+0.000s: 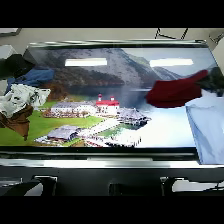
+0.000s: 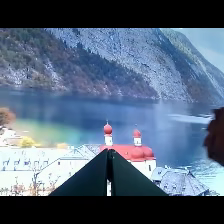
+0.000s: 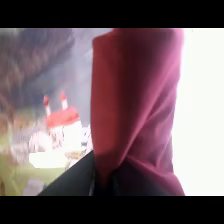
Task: Fold the clothes and pants, and hang the long-sleeved shirts on hangers.
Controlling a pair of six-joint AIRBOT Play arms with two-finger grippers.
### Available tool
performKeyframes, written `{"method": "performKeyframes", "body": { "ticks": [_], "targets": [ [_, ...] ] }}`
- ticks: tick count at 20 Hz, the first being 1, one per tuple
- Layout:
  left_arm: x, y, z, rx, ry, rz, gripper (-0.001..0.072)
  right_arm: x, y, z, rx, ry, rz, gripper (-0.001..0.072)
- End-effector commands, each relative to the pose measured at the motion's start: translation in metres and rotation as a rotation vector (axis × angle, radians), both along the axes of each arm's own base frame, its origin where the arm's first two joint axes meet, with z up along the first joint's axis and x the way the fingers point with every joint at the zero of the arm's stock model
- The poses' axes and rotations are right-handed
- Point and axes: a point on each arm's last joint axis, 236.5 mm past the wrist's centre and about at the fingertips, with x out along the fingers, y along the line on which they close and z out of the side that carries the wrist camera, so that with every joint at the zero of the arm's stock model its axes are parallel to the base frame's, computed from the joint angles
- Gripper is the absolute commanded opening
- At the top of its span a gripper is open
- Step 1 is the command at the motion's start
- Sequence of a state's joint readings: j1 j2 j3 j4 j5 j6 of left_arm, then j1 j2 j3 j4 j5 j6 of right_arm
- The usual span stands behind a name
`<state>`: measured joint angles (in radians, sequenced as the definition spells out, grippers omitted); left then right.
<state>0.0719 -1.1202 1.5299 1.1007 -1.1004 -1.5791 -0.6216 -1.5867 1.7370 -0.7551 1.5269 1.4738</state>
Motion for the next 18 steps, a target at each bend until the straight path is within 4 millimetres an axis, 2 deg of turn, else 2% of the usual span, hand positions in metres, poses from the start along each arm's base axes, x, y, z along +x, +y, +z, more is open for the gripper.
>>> {"method": "performKeyframes", "body": {
  "ticks": [1, 4, 7, 9, 11, 12, 16, 18],
  "targets": [
    [0.0, 0.0, 0.0, 0.001, -0.002, -0.001, 0.0026, -0.026, -0.076, 0.029, -0.038, -0.001, -0.229, 0.0037],
    [0.0, 0.0, 0.001, 0.001, -0.002, -0.001, 0.0026, -0.038, -0.115, 0.04, -0.015, -0.013, -0.394, 0.0037],
    [0.0, 0.0, 0.001, 0.001, -0.002, -0.001, 0.0026, -0.051, -0.144, 0.052, -0.01, -0.034, -0.515, 0.0037],
    [0.0, 0.0, 0.001, 0.007, -0.005, -0.005, 0.0026, -0.064, -0.159, 0.06, 0.012, -0.03, -0.596, 0.0037],
    [0.0, 0.0, 0.001, 0.007, -0.006, -0.005, 0.0026, -0.086, -0.168, 0.058, 0.006, 0.017, -0.639, 0.0037],
    [0.001, 0.0, 0.001, 0.006, -0.009, -0.003, 0.0026, -0.102, -0.168, 0.05, 0.005, 0.082, -0.646, 0.0037],
    [0.003, 0.001, 0.005, 0.004, -0.026, 0.004, 0.0026, -0.17, -0.16, -0.003, -0.078, 0.426, -0.603, 0.0038],
    [0.003, 0.001, 0.005, 0.004, -0.026, 0.004, 0.0026, -0.194, -0.159, -0.022, -0.1, 0.542, -0.601, 0.0038]
  ]
}}
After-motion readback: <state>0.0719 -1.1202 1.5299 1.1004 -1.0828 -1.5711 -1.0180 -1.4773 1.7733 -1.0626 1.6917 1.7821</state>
